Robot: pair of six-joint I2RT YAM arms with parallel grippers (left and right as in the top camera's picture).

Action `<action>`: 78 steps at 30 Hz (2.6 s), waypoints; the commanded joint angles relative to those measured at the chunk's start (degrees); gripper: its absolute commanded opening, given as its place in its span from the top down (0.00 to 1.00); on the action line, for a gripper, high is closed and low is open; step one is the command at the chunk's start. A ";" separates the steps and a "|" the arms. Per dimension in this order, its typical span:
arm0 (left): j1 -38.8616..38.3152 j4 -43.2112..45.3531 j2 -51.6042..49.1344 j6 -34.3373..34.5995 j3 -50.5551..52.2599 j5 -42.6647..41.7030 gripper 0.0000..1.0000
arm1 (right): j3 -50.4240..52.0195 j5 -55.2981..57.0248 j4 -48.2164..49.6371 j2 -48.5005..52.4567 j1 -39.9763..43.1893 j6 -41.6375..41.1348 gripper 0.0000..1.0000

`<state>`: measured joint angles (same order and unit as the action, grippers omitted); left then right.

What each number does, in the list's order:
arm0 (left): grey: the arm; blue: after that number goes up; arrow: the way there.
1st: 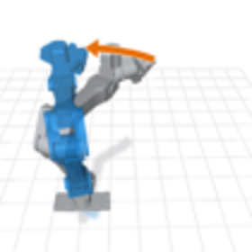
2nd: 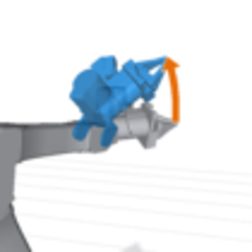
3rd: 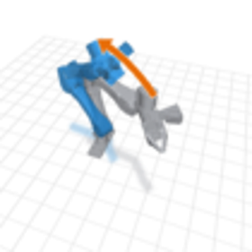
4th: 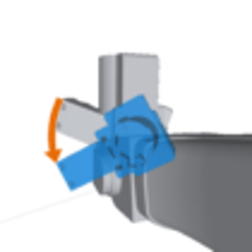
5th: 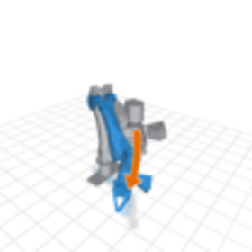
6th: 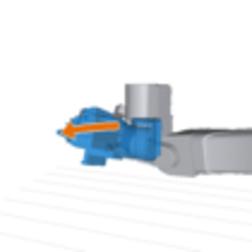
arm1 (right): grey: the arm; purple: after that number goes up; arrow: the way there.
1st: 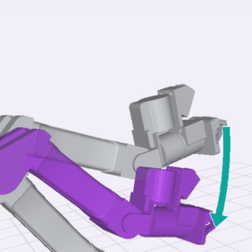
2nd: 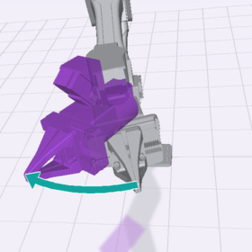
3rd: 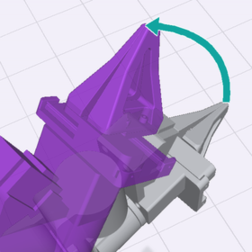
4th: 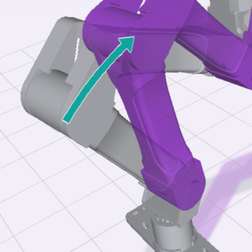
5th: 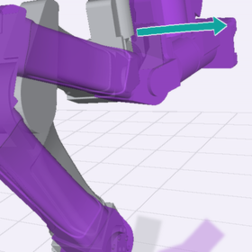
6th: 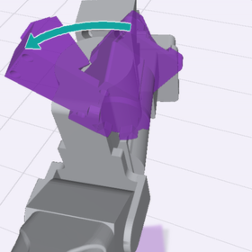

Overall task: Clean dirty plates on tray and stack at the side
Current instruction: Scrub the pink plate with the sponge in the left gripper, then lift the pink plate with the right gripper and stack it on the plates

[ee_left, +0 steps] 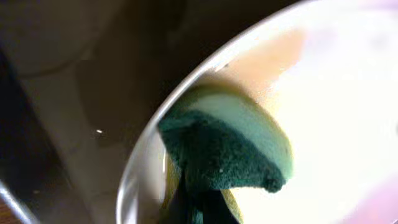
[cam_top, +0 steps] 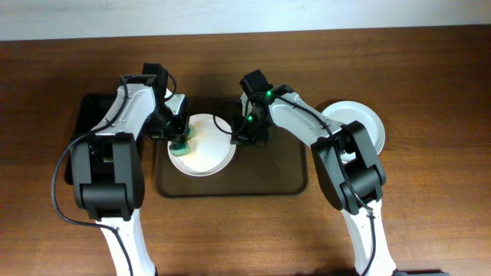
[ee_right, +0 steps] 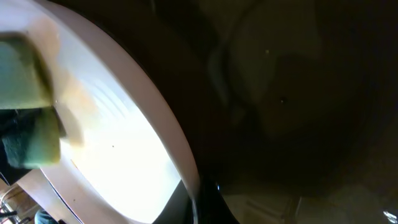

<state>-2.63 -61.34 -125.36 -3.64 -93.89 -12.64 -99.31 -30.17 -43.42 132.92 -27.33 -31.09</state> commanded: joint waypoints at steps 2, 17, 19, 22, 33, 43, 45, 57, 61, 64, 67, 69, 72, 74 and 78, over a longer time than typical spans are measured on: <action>0.50 0.98 -1.64 -5.53 1.46 -19.04 0.99 | 1.64 3.19 -0.68 1.60 0.28 -0.81 0.96; 7.96 -12.79 -1.49 -0.26 -30.27 -8.44 0.99 | 1.57 7.26 -2.71 -3.80 0.31 2.23 0.96; 7.96 -12.90 -1.49 -0.26 -30.01 -6.99 0.99 | 1.60 15.32 -6.82 -8.55 0.31 4.15 0.96; 7.96 -12.85 -1.51 -0.26 -29.86 -6.99 0.99 | 1.57 29.70 -12.61 -17.81 0.28 5.40 0.96; 7.93 -12.83 -1.55 -0.26 -28.87 -6.99 0.99 | 1.60 95.86 -21.35 -27.78 -22.10 5.14 0.96; 7.17 -11.13 -1.66 -0.24 -28.87 -7.02 0.99 | 1.60 98.97 -32.89 -27.78 -23.28 -15.10 0.96; 7.15 -11.37 -1.66 -0.24 -28.87 -6.99 0.99 | 1.60 96.59 -32.89 -27.78 -23.28 -16.20 0.96; 7.15 -10.88 -1.66 -0.24 -28.87 -4.02 0.99 | 1.60 72.48 -29.38 -27.82 -20.33 -17.44 0.96; 7.13 -10.93 -1.66 -0.24 -28.87 -4.04 0.99 | 1.60 51.52 -24.15 -30.45 -8.94 -6.97 0.96; 7.13 -10.93 -1.66 -0.24 -28.87 -4.04 0.99 | 1.60 37.33 -22.58 -32.94 5.88 -1.66 0.96; 6.40 -10.84 -1.66 -0.24 -28.87 -4.02 0.99 | 1.62 36.17 -26.03 -32.92 20.94 -0.57 0.96; 6.38 -10.45 -1.66 -0.24 -28.87 -4.02 0.99 | 2.93 38.25 -26.67 -32.81 28.85 0.90 0.96; 6.38 -10.32 -1.66 -0.24 -28.87 -4.02 0.99 | 12.11 39.76 -21.81 -32.81 35.50 0.87 0.96; 6.38 -10.32 -1.66 -0.24 -28.87 -4.02 0.99 | 18.86 39.63 -16.20 -32.81 36.76 0.87 0.96; 6.38 -10.34 -1.66 -0.24 -28.87 -4.04 0.99 | 28.09 37.77 -5.95 -32.39 36.72 0.90 0.78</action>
<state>3.81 -71.70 -127.28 -4.01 -122.91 -16.84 -73.32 8.86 -50.76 100.92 9.34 -30.28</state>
